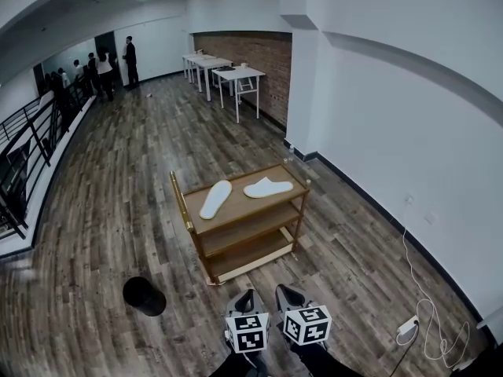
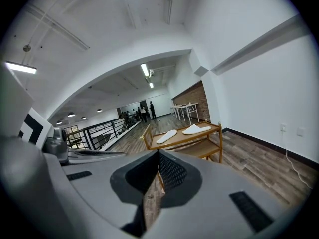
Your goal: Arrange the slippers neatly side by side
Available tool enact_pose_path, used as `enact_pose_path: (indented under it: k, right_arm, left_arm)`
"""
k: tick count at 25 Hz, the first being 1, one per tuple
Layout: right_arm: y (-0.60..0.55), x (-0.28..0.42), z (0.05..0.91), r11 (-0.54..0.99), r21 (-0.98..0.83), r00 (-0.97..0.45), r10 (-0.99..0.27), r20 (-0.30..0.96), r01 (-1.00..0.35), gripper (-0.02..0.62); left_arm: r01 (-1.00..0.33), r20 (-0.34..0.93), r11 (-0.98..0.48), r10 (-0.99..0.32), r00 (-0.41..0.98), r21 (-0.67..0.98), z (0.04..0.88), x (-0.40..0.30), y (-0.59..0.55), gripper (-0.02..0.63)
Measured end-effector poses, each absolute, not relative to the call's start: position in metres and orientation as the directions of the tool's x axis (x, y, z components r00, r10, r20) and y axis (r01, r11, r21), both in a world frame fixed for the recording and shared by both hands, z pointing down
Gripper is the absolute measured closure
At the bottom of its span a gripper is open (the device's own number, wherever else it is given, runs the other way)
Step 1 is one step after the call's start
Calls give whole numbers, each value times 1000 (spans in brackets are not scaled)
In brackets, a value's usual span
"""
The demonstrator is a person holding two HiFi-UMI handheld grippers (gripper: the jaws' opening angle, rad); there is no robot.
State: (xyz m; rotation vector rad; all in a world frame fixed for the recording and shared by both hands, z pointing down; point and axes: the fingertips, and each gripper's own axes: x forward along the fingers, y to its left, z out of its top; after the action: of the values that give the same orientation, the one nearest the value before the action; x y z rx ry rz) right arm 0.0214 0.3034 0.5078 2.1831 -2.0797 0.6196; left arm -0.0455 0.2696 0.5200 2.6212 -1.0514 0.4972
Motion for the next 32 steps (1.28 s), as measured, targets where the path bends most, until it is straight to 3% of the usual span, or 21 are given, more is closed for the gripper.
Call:
enact_pose_path:
  k: [32]
  right_arm:
    - [151, 66, 525, -184, -220, 90, -921, 379, -958, 597]
  left_arm:
    - [-649, 435, -744, -538, 722, 159, 546, -2, 114, 607]
